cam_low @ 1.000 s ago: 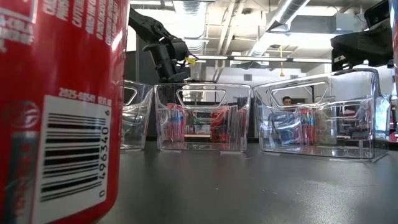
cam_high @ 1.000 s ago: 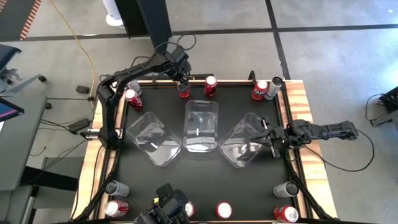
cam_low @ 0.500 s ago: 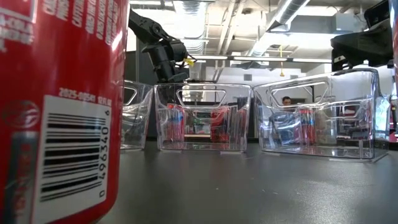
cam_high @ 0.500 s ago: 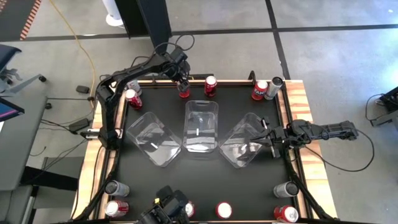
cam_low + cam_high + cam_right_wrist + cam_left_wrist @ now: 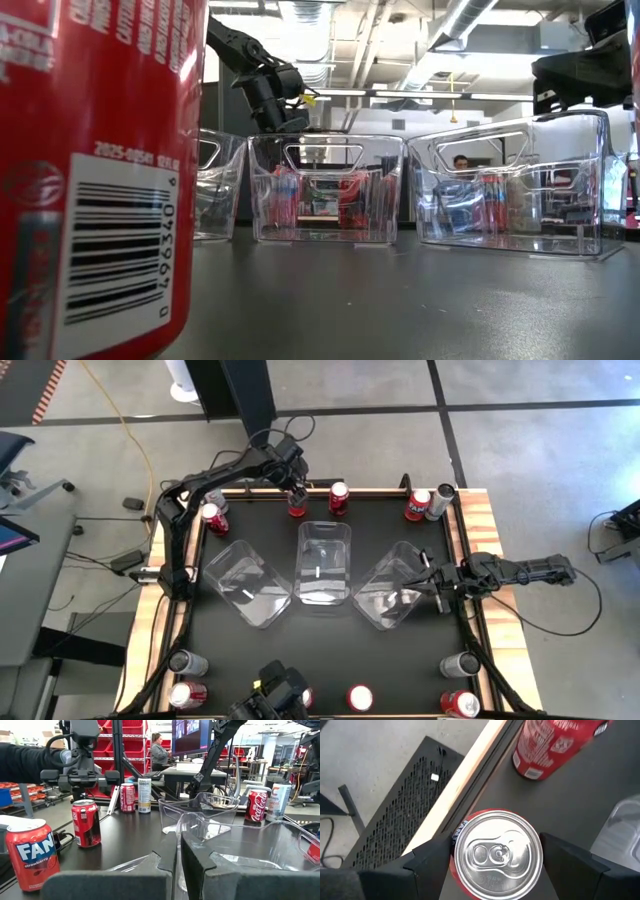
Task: Sort soda cans
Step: Put the top center orange soda can into the center transparent bin
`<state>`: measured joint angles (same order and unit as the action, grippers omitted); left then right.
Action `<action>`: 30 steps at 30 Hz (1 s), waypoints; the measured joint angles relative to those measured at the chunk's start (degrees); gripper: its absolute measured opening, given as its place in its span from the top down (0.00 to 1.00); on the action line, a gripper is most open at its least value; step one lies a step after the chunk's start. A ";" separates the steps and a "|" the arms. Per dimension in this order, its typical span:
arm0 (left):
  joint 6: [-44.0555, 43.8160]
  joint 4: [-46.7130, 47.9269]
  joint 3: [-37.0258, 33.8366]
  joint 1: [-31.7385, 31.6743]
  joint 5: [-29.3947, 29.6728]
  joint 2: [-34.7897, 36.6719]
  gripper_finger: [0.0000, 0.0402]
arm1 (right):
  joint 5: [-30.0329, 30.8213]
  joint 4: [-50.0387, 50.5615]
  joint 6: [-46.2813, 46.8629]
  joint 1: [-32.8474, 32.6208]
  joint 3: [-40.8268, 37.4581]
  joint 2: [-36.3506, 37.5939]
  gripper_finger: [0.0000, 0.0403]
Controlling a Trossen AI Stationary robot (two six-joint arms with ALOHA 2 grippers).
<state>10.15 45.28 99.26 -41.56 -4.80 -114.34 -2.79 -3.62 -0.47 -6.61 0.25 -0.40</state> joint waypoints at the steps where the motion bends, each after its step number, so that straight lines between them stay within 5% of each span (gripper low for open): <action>1: -0.02 0.27 0.00 0.00 -0.02 -0.02 0.28 | 0.00 0.02 0.00 0.00 0.02 0.00 0.89; 30: 0.57 3.50 -0.11 0.20 -2.91 -0.07 0.25 | 0.00 0.02 0.04 0.00 0.00 0.00 0.89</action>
<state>10.72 48.77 99.15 -41.36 -7.70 -114.41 -2.79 -3.60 -0.43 -6.61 0.25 -0.40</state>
